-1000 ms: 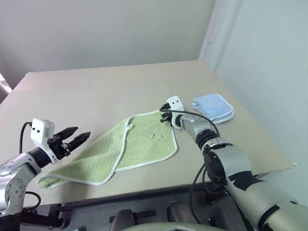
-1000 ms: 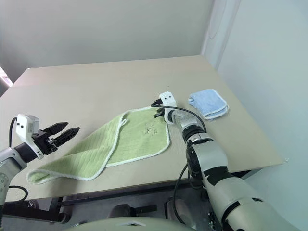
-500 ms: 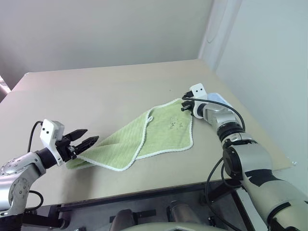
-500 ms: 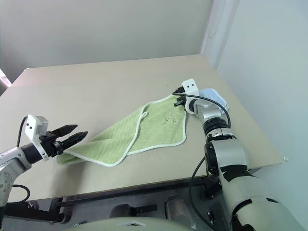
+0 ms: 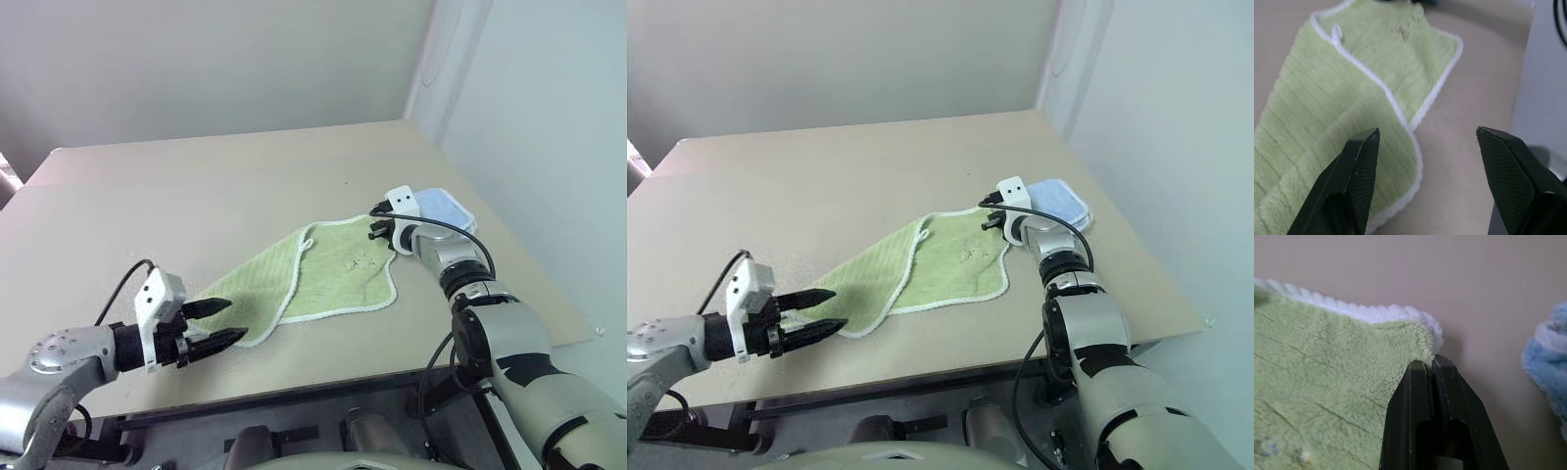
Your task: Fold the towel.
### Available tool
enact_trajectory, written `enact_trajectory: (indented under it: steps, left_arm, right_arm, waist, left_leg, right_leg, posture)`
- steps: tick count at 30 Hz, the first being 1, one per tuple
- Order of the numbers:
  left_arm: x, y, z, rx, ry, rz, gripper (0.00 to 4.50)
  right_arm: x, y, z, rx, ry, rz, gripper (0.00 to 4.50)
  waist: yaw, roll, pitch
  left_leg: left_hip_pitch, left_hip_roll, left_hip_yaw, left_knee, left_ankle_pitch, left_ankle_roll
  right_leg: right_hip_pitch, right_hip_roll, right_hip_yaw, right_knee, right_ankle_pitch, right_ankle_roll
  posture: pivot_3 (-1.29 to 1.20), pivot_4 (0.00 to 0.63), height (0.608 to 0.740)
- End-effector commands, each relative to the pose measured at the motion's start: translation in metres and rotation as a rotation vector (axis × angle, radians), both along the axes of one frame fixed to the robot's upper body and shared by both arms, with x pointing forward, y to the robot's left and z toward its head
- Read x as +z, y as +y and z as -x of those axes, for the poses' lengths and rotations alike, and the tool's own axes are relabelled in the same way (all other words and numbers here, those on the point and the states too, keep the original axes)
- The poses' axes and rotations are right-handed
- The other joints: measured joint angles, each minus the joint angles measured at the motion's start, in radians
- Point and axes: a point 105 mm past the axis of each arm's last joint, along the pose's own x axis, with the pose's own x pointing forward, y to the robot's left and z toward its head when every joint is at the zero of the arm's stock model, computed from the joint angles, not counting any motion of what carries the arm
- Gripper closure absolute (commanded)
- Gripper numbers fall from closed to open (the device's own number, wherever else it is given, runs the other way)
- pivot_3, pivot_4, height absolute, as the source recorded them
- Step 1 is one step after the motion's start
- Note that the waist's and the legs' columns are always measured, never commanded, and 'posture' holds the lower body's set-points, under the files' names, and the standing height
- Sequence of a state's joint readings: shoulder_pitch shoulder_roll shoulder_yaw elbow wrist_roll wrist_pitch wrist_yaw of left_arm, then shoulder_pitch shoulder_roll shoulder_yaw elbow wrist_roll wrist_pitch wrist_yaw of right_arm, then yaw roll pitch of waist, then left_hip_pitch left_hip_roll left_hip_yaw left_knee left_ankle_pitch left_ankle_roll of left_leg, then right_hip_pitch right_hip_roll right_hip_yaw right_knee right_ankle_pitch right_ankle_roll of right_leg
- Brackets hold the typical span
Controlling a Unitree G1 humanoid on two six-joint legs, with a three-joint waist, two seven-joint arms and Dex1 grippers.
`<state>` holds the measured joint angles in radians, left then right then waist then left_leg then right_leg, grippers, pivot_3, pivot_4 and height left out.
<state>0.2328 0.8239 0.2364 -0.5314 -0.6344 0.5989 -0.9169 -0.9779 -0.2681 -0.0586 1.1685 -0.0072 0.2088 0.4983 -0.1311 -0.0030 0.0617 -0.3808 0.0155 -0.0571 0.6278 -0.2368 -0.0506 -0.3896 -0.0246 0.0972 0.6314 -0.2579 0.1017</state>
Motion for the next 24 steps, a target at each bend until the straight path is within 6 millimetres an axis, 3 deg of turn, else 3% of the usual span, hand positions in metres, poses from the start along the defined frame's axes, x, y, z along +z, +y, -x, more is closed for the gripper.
enact_trajectory:
  steps: [1, 11, 24]
  left_arm:
    - [0.004, -0.004, 0.000, -0.038, -0.048, -0.033, 1.15]
    - [-0.014, 0.005, 0.005, -0.021, -0.002, -0.070, 1.15]
    - [-0.029, -0.011, -0.003, -0.036, -0.049, -0.180, 1.15]
  right_arm:
    - [0.057, 0.012, -0.015, 0.040, -0.181, -0.093, 4.47]
    - [0.134, 0.043, 0.003, 0.267, -0.375, -0.187, 4.47]
    - [0.172, 0.059, 0.022, 0.325, -0.463, -0.191, 4.47]
  waist:
    - [0.000, 0.001, 0.001]
    - [0.005, 0.002, 0.001]
    - [0.006, 0.002, 0.002]
  left_leg:
    - [0.000, 0.000, 0.000, 0.000, 0.000, 0.000]
    - [-0.001, 0.000, 0.000, -0.005, 0.000, 0.000]
    - [-0.003, 0.000, 0.000, -0.005, 0.000, 0.000]
  right_leg:
    - [0.000, 0.000, 0.000, 0.000, 0.000, 0.000]
    - [-0.004, 0.000, 0.000, 0.000, -0.001, -0.001]
    - [-0.005, 0.000, 0.000, 0.000, 0.000, -0.002]
  posture:
    - [0.00, 0.000, 0.740]
    - [0.00, 0.000, 0.740]
    - [0.00, 0.000, 0.740]
